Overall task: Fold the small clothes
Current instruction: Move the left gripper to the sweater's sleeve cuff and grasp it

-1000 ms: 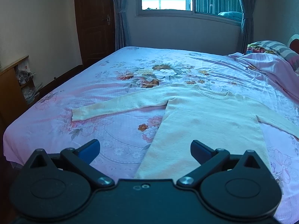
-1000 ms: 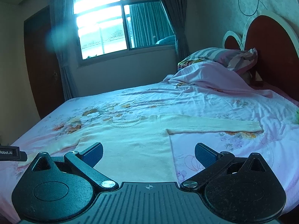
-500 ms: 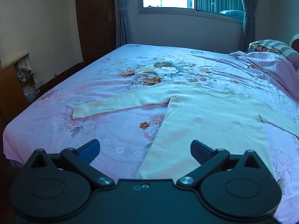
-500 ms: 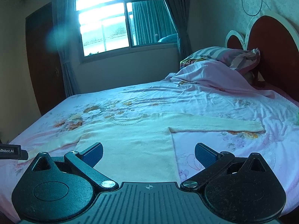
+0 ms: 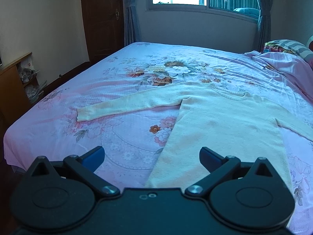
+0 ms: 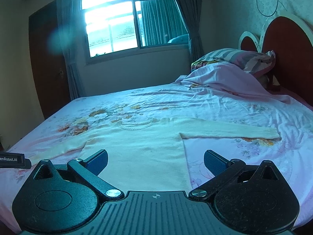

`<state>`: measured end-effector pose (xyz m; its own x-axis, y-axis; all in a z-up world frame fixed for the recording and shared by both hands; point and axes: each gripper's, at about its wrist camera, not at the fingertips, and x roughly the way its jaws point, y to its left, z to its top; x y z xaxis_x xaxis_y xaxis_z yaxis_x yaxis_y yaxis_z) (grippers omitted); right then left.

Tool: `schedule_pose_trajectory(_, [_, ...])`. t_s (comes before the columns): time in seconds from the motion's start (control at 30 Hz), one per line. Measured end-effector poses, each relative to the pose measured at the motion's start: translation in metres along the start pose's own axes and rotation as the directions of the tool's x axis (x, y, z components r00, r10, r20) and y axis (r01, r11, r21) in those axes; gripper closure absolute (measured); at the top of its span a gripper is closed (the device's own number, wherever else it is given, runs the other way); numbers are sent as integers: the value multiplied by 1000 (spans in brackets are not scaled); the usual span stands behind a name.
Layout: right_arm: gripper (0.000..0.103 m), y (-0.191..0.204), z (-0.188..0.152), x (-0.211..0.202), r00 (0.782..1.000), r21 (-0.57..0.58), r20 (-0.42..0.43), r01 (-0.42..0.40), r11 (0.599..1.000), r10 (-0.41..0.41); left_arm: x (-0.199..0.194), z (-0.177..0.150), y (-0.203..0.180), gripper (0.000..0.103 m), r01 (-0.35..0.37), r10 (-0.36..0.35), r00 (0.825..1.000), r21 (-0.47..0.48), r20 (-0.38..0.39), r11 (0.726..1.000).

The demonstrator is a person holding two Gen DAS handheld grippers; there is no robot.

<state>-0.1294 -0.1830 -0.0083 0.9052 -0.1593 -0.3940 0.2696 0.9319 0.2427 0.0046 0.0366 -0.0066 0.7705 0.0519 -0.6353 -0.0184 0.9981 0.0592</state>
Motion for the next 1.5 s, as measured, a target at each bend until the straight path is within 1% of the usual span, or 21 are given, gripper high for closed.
schedule_pose_trajectory(0.27, [0,7,2,13,1000,-20,2,-13,1000,13,14,3,7,1,-16,16,1000,-12,-17,1000])
schedule_pose_trajectory(0.47, [0,17,6,33,1000,-54,1,-10,998,10,34,7,17,2,-28,26,999,-40,-46,999])
schedule_pose_trajectory(0.63, [0,24,14,57,1000,-70,0,-17,997,17,53,13,25,2,-40,35,997,-61,-76,997])
schedule_pose_trajectory(0.8, [0,32,20,85,999,-73,-19,-37,997,36,73,21,32,2,-50,41,994,-88,-106,995])
schedule_pose_trajectory(0.97, [0,43,26,112,998,-87,-33,-51,995,48,96,31,39,2,-76,63,990,-104,-127,992])
schedule_pose_trajectory(1.3, [0,59,27,161,995,-102,-81,-72,992,64,137,46,51,2,-112,88,981,-131,-172,985])
schedule_pose_trajectory(1.5, [0,66,26,189,993,-104,-103,-74,992,63,170,47,70,8,-126,79,968,-189,-239,974])
